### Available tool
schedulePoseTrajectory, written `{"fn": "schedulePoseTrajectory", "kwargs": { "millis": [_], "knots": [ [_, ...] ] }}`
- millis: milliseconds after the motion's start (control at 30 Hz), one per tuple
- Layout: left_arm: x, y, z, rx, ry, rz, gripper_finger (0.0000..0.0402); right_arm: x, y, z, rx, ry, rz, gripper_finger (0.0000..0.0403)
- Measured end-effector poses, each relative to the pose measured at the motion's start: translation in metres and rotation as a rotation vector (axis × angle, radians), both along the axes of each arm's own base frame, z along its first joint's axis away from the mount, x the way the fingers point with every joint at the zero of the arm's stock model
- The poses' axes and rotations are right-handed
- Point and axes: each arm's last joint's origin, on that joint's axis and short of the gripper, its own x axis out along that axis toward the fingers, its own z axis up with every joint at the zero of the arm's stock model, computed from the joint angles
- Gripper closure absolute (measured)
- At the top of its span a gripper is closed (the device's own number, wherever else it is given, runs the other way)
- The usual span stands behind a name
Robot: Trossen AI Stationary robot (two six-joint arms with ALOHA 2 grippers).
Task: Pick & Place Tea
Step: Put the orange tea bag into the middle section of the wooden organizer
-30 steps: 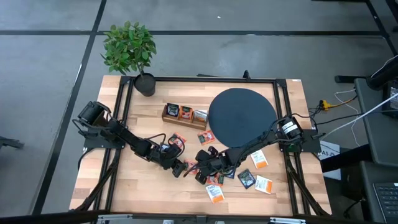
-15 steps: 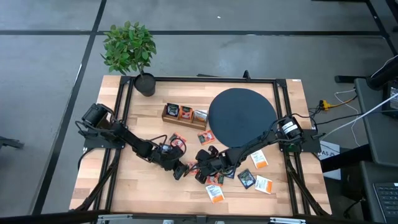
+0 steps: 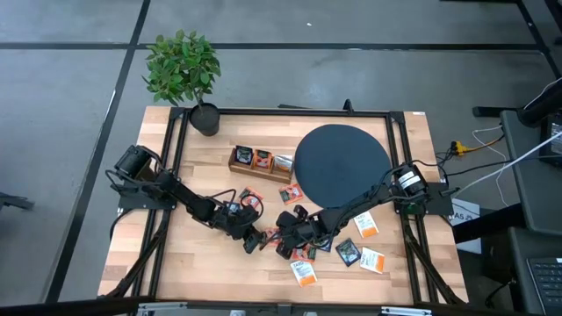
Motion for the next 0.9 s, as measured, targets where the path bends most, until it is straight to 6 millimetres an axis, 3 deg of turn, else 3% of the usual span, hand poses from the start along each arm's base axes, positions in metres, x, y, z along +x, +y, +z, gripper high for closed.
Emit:
{"fn": "schedulePoseTrajectory", "kwargs": {
  "millis": [167, 367, 533, 700, 900],
  "knots": [
    [0.000, -0.001, 0.000, -0.018, 0.007, -0.032, 0.0399, -0.002, -0.001, 0.004, -0.013, 0.008, 0.011, 0.0365],
    [0.000, -0.002, 0.002, -0.025, 0.003, -0.065, 0.0400, -0.010, -0.003, 0.024, -0.022, 0.033, 0.012, 0.0304],
    [0.000, -0.002, 0.009, -0.022, -0.024, -0.089, 0.0400, -0.015, -0.006, 0.040, -0.026, 0.032, 0.008, 0.0283],
    [-0.001, -0.002, 0.021, -0.017, -0.067, -0.119, 0.0400, -0.019, -0.007, 0.051, -0.041, 0.023, 0.005, 0.0302],
    [-0.007, 0.000, 0.043, 0.021, -0.119, -0.177, 0.0400, -0.021, -0.006, 0.065, -0.082, -0.010, 0.055, 0.0377]
  ]
}}
